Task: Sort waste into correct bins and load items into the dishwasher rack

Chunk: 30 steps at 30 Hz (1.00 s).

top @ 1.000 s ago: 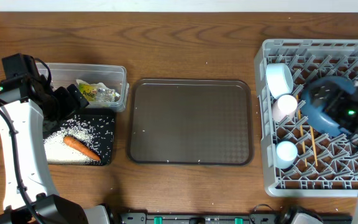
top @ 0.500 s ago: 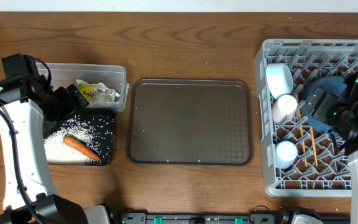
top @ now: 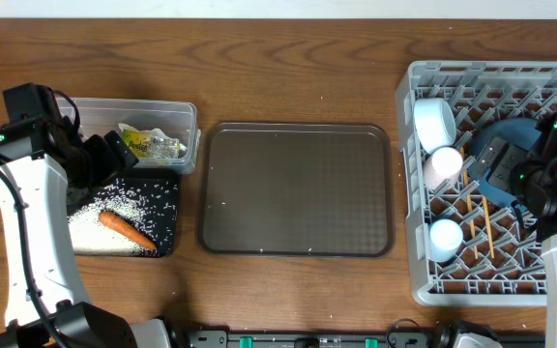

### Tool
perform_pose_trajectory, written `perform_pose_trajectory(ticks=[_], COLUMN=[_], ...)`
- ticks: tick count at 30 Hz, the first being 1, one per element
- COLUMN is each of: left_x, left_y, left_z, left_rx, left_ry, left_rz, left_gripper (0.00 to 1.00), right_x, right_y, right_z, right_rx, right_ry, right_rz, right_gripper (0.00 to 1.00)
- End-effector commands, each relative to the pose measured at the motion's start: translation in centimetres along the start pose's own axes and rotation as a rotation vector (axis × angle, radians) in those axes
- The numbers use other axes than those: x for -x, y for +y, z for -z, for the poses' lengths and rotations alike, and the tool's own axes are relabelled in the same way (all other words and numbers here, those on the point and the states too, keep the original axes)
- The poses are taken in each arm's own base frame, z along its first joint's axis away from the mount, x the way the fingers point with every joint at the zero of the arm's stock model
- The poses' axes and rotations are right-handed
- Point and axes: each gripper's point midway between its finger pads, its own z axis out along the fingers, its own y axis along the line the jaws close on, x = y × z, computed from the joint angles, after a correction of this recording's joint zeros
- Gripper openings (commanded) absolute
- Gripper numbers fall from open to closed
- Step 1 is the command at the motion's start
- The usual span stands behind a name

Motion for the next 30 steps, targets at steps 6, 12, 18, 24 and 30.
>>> perform_pose_trajectory(ticks=[6,12,18,24,30], left_x=[0.2,0.2,0.2,0.2,0.2], left_y=[0.1,0.1,0.1,0.1,0.1], left_z=[0.8,0.8,0.8,0.8,0.8], left_rx=[-0.002,-0.002,-0.002,-0.002,-0.002], left_ry=[-0.024,-0.024,-0.024,-0.024,-0.024], left_rz=[-0.004,-0.004,-0.004,-0.004,-0.004], left_gripper=[0.98,0.98,0.98,0.98,0.98], right_x=[0.1,0.2,-1.7,-6.5,-9.5], right_y=[0.3,0.3,0.1,0.4,-1.5], right_z=[0.5,3.3,6.9,8.5,8.2], right_rx=[0.003,0.027,0.071,0.159,0.121], right_ry=[-0.016,-0.108,-0.231,-0.323,-0.386], right_rz=[0.021,0.018,0.027,0.08,0.087], right_gripper=[0.99,0.99,0.99,0.99,0.99])
